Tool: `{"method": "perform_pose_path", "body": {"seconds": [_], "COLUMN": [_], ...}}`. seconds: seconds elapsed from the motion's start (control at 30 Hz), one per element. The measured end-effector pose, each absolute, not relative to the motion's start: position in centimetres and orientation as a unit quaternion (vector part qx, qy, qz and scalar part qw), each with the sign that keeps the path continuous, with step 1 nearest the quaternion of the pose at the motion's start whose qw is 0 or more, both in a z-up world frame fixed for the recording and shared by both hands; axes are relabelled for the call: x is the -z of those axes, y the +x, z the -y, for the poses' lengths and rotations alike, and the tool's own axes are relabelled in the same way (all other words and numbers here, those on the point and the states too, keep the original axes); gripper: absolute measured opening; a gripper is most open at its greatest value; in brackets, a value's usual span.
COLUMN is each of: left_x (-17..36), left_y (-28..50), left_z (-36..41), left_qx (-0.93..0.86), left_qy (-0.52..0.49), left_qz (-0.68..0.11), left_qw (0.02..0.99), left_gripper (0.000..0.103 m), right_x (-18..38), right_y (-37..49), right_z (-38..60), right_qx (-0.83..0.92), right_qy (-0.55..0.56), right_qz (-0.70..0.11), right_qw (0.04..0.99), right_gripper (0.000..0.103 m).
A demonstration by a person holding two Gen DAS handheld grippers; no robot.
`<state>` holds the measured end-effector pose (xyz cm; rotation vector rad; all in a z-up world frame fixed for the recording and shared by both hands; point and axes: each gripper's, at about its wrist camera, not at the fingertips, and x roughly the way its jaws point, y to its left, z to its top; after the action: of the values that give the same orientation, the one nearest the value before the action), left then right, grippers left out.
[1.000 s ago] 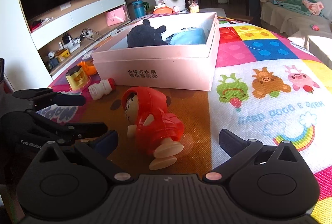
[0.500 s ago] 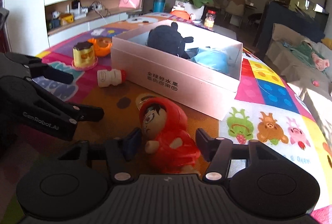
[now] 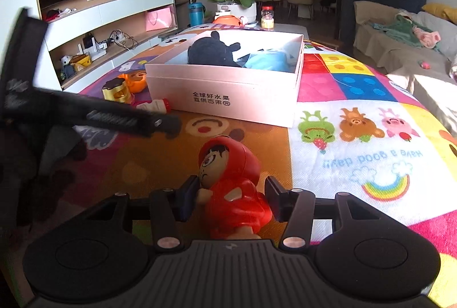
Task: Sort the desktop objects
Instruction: 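Close the right tool around the red hooded doll on the mat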
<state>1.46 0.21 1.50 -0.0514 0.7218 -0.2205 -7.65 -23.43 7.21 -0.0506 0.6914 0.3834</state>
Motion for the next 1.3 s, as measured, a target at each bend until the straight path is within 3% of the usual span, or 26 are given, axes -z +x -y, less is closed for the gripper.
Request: {"method": "perform_pose_path", "body": {"seconds": [0.17, 0.33, 0.47, 0.5, 0.57, 0.63, 0.77, 0.8, 1.0, 1.07, 1.2, 1.3], "left_x": [-1.5, -1.5, -1.2, -1.2, -0.9, -0.7, -0.9, -0.9, -1.4, -1.4, -1.3, -1.3], "left_y": [3.3, 3.1, 1.9, 1.7, 1.8, 2.1, 1.7, 1.3, -2.1, -2.8, -3.0, -3.0], "left_z": [0.2, 1.0, 0.3, 0.0, -0.2, -0.3, 0.4, 0.7, 1.7, 2.0, 1.7, 0.9], "left_qx": [0.125, 0.095, 0.061, 0.061, 0.068, 0.077, 0.105, 0.115, 0.196, 0.199, 0.186, 0.165], "left_qy": [-0.056, 0.0, 0.046, 0.049, 0.053, 0.05, 0.066, 0.074, 0.091, 0.101, 0.117, 0.124], "left_qz": [-0.356, -0.347, -0.333, -0.333, -0.34, -0.342, -0.335, -0.334, -0.334, -0.33, -0.33, -0.332], "left_qw": [0.925, 0.933, 0.94, 0.94, 0.936, 0.935, 0.934, 0.933, 0.918, 0.917, 0.918, 0.921], "left_gripper": [0.099, 0.099, 0.096, 0.093, 0.071, 0.068, 0.032, 0.03, 0.034, 0.05, 0.053, 0.061], "right_x": [-6.5, -6.3, -6.1, -6.1, -6.1, -6.1, -6.1, -6.1, -6.1, -6.1, -6.2, -6.2], "right_y": [-8.5, -8.4, -7.9, -7.9, -7.9, -8.0, -7.9, -7.9, -7.8, -7.8, -7.8, -7.8], "right_z": [23.2, 23.4, 23.9, 23.9, 24.0, 24.0, 24.1, 24.1, 24.1, 24.1, 24.0, 24.0], "right_qx": [-0.187, -0.191, -0.193, -0.194, -0.195, -0.196, -0.194, -0.193, -0.192, -0.191, -0.189, -0.188], "right_qy": [-0.039, -0.03, -0.01, -0.007, -0.003, -0.002, 0.002, 0.003, 0.004, 0.004, 0.003, 0.003], "right_qz": [-0.313, -0.313, -0.325, -0.326, -0.323, -0.32, -0.321, -0.321, -0.322, -0.322, -0.32, -0.319], "right_qw": [0.93, 0.93, 0.926, 0.925, 0.926, 0.927, 0.927, 0.927, 0.927, 0.927, 0.928, 0.929], "right_gripper": [0.052, 0.052, 0.063, 0.066, 0.075, 0.077, 0.081, 0.081, 0.087, 0.089, 0.094, 0.096]}}
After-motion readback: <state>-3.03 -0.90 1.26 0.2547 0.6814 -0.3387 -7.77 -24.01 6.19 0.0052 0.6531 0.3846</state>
